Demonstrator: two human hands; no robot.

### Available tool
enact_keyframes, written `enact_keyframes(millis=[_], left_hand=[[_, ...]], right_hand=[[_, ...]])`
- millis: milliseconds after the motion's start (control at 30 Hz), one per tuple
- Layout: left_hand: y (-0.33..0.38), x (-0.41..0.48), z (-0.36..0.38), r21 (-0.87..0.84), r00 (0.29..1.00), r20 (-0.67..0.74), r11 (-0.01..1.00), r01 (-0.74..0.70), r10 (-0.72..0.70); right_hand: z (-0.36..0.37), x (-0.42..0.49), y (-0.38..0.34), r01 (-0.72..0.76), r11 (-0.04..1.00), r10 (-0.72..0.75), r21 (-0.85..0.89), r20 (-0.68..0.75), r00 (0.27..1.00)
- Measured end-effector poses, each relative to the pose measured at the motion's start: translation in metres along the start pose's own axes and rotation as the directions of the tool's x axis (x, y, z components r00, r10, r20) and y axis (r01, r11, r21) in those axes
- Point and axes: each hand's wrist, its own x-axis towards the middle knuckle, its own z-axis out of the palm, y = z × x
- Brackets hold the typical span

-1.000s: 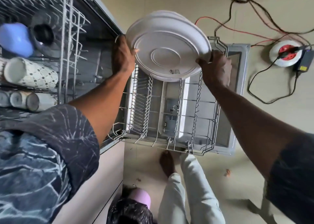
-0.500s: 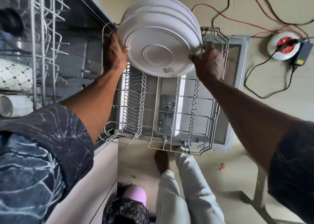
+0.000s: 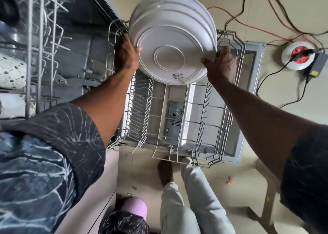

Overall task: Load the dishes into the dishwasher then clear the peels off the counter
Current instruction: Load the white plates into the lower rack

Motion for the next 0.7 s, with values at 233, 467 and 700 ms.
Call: enact_keyframes(millis=[233, 467, 700], left_hand=[[0.008, 0.004, 0.003, 0.069, 0.999, 0.036, 0.997, 0.025, -0.028], [0.021, -0.023, -0.013, 0.039, 0.996, 0.085, 0.999, 0.017, -0.021], [0.033, -0.107, -0.044, 0.068, 0.963, 0.158, 0.971, -0.231, 0.218]], right_hand=[[-0.004, -0.003, 0.003, 0.029, 0.998, -0.026, -0.059, 0.051, 0.998], [-0.026, -0.03, -0.005, 0.149, 0.964, -0.092, -0.219, 0.253, 0.963], [-0.057, -0.098, -0.023, 0.454, 0.815, -0.303, -0.36, 0.404, 0.863]])
